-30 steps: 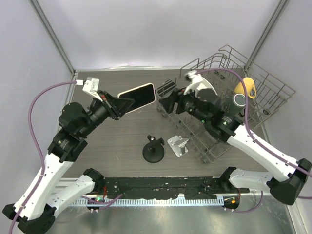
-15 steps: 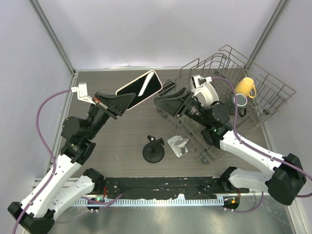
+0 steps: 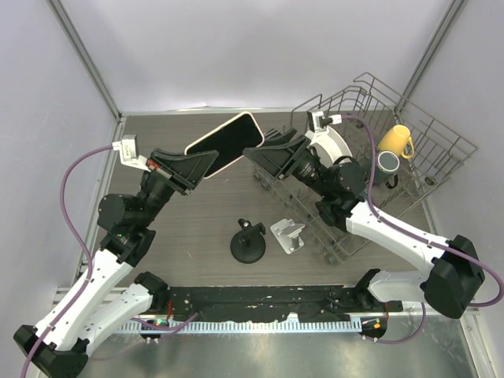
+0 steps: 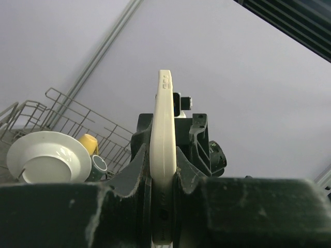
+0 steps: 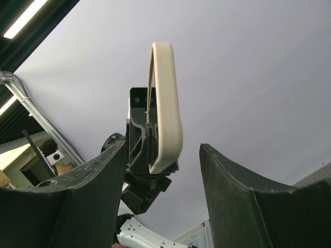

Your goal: Place the phone on the phone stand

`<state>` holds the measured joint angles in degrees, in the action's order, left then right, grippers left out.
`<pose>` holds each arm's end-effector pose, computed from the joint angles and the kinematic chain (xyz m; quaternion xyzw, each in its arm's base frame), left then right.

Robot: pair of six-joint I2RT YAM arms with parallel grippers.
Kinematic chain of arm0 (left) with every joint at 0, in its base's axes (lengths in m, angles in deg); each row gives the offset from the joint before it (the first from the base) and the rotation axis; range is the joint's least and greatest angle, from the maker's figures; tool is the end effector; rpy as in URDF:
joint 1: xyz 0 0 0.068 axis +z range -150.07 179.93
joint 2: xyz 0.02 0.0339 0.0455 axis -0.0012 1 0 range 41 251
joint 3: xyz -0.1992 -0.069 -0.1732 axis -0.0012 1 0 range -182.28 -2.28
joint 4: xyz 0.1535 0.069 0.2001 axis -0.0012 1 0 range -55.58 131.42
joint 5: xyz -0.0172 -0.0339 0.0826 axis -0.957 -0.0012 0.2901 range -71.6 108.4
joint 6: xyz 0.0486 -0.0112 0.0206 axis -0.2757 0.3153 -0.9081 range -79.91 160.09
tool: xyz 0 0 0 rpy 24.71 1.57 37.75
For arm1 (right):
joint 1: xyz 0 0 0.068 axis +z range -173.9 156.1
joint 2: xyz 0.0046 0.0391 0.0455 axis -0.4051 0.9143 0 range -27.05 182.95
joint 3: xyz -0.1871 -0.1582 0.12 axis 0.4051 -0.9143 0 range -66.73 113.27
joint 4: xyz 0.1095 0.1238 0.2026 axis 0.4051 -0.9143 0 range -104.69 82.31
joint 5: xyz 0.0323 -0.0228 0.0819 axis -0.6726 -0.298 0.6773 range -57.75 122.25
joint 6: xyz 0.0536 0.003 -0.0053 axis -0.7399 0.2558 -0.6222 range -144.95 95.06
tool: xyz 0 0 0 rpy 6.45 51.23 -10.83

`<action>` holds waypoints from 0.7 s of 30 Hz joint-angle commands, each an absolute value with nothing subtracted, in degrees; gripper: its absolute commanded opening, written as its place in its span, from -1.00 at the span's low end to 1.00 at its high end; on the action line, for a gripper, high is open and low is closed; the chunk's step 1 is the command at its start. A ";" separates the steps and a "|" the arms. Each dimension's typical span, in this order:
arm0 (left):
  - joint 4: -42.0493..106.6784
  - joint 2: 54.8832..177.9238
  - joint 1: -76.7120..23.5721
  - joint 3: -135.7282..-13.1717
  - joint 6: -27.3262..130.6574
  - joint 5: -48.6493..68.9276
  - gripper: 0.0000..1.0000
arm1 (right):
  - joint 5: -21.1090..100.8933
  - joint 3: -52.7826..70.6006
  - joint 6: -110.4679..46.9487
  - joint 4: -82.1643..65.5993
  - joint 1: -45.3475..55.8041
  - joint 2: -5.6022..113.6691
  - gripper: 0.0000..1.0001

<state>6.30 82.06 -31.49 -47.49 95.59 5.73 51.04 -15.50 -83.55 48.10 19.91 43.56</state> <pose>0.1265 -0.0864 0.4226 -0.0056 0.4894 -0.6374 0.5951 0.1870 0.1952 0.4017 -0.0872 0.4599 0.7324 0.4944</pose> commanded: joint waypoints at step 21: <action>-6.45 82.66 -31.54 -45.88 99.59 3.02 -1.00 | 58.97 -5.38 -81.37 47.68 18.11 45.64 -0.17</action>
<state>1.49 82.78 -31.49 -45.61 98.28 3.16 58.36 -7.77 -80.89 44.54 18.30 45.51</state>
